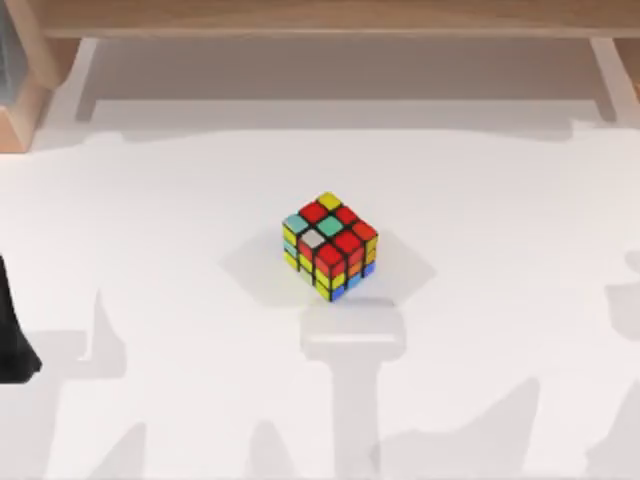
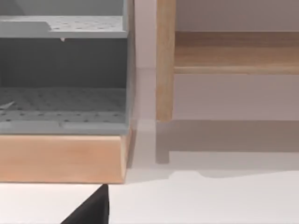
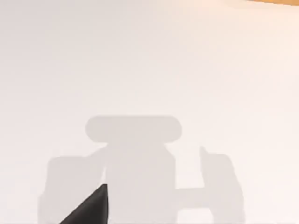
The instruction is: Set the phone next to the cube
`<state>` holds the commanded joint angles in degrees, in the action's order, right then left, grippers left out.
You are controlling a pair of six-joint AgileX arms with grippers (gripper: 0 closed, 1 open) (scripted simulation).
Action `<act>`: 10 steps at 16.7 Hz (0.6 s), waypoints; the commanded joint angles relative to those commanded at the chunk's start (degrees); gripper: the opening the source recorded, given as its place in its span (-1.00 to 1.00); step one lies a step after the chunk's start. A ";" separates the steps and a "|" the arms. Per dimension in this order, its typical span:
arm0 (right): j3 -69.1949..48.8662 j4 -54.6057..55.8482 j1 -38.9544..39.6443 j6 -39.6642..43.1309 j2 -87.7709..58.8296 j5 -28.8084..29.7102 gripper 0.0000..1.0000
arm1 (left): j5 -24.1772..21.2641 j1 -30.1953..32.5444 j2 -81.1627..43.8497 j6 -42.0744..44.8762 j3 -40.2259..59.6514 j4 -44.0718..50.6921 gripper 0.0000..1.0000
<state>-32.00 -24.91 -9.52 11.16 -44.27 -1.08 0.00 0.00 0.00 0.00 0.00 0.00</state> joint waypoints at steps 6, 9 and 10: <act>-26.70 -18.01 -8.52 7.46 -34.47 -0.63 1.00 | 0.00 0.00 0.00 0.00 0.00 0.00 1.00; -40.30 -25.74 -13.10 10.81 -51.15 -0.62 1.00 | 0.00 0.00 0.00 0.00 0.00 0.00 1.00; -44.74 -27.97 -14.60 11.83 -56.35 -0.57 1.00 | 0.00 0.00 0.00 0.00 0.00 0.00 1.00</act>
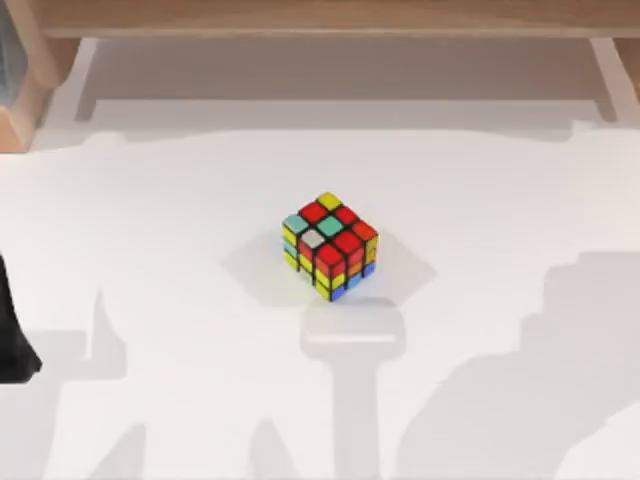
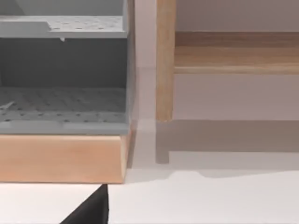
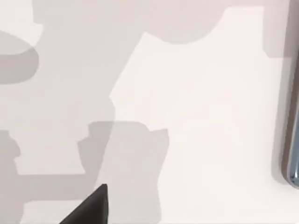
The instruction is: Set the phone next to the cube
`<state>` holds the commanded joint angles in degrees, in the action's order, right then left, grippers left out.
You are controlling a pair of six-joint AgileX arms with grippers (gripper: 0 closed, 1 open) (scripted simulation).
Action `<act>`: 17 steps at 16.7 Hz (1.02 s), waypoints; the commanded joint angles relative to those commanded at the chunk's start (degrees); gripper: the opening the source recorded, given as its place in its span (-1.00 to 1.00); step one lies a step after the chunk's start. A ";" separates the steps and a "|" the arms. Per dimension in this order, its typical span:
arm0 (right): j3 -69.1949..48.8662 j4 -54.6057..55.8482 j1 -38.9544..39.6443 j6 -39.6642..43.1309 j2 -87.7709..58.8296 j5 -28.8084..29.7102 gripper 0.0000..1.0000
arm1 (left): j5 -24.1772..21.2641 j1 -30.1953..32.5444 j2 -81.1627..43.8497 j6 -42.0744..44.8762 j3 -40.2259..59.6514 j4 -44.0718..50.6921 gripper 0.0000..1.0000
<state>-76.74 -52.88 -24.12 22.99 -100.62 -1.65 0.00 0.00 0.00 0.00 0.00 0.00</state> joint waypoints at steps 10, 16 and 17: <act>-29.35 -10.36 -9.81 6.09 -30.86 0.85 1.00 | 0.00 0.00 0.00 0.00 0.00 0.00 1.00; -29.25 -10.08 -9.67 6.02 -31.05 0.86 1.00 | 0.00 0.00 0.00 0.00 0.00 0.00 1.00; -28.66 -9.25 -9.72 5.95 -31.37 0.87 1.00 | 0.00 0.00 0.00 0.00 0.00 0.00 1.00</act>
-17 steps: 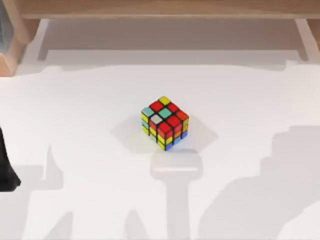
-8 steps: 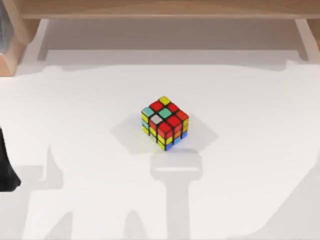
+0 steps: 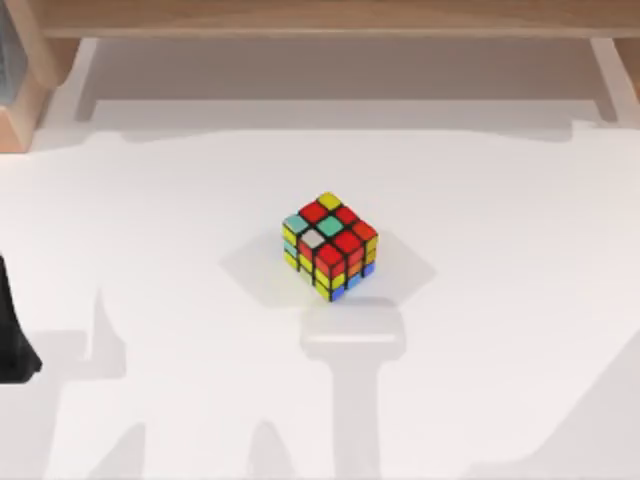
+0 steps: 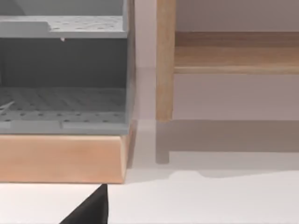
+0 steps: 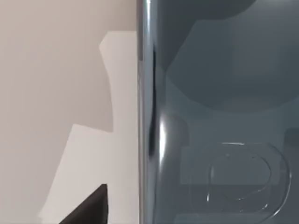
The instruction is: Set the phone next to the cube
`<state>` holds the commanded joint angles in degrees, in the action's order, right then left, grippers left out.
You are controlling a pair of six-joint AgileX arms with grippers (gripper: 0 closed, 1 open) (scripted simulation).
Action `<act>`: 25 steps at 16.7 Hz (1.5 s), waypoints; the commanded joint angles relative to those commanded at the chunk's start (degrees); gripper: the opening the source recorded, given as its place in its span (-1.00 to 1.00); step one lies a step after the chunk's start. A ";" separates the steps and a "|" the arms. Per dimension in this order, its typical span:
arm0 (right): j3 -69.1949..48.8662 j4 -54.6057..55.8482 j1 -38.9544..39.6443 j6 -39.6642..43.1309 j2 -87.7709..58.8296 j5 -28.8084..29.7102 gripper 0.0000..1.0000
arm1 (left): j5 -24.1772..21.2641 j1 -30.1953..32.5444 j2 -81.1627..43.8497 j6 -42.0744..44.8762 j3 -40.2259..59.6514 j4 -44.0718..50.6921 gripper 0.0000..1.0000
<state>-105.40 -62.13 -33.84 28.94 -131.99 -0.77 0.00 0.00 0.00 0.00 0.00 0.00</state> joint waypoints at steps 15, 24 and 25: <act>3.56 6.15 -0.05 0.04 -2.54 0.02 -0.06 | 0.00 0.00 0.00 0.00 0.00 0.00 1.00; 3.56 6.15 -0.05 0.04 -2.54 0.02 -1.00 | 0.00 0.00 0.00 0.00 0.00 0.00 1.00; 3.56 6.15 -0.05 0.04 -2.54 0.02 -1.00 | 0.00 0.00 0.00 0.00 0.00 0.00 1.00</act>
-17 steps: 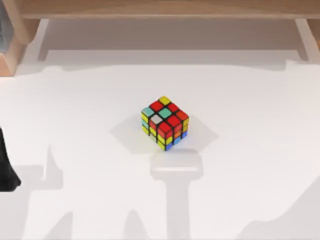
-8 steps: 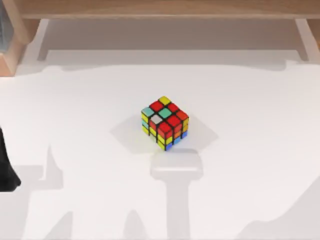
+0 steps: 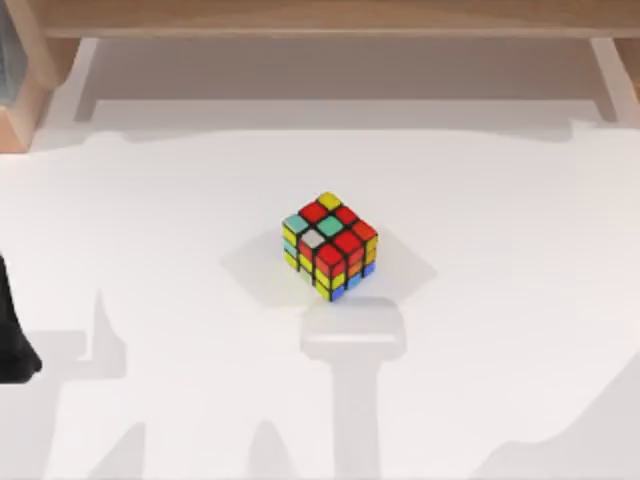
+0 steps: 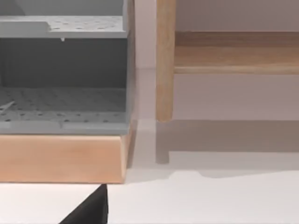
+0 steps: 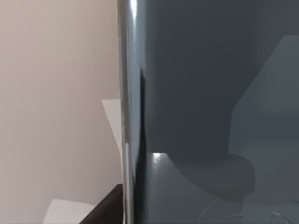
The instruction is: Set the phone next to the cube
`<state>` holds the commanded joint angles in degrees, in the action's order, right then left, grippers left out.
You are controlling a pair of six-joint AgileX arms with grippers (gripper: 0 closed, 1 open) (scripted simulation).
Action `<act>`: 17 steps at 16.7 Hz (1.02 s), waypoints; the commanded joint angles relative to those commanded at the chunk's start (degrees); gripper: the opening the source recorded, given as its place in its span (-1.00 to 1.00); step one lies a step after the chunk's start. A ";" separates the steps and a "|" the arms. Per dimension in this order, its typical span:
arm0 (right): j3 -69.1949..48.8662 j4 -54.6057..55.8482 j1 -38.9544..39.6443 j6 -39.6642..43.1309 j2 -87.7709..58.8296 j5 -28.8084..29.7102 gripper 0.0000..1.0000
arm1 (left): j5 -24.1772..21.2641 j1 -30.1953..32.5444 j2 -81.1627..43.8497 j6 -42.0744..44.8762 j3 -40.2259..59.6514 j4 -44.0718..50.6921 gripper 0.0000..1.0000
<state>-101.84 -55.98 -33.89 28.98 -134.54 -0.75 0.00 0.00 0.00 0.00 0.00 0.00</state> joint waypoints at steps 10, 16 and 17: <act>-2.44 -3.97 0.07 -0.06 2.24 -0.15 -1.00 | 0.00 0.00 0.00 0.00 0.00 0.00 1.00; -3.49 -4.21 0.71 -0.78 3.27 -0.07 -1.00 | 0.00 0.00 0.00 0.00 0.00 0.00 1.00; -4.05 -4.46 1.34 -1.42 4.02 0.00 -1.00 | 0.00 0.00 0.00 0.00 0.00 0.00 1.00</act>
<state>-105.89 -60.43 -32.56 27.56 -130.52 -0.75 0.00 0.00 0.00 0.00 0.00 0.00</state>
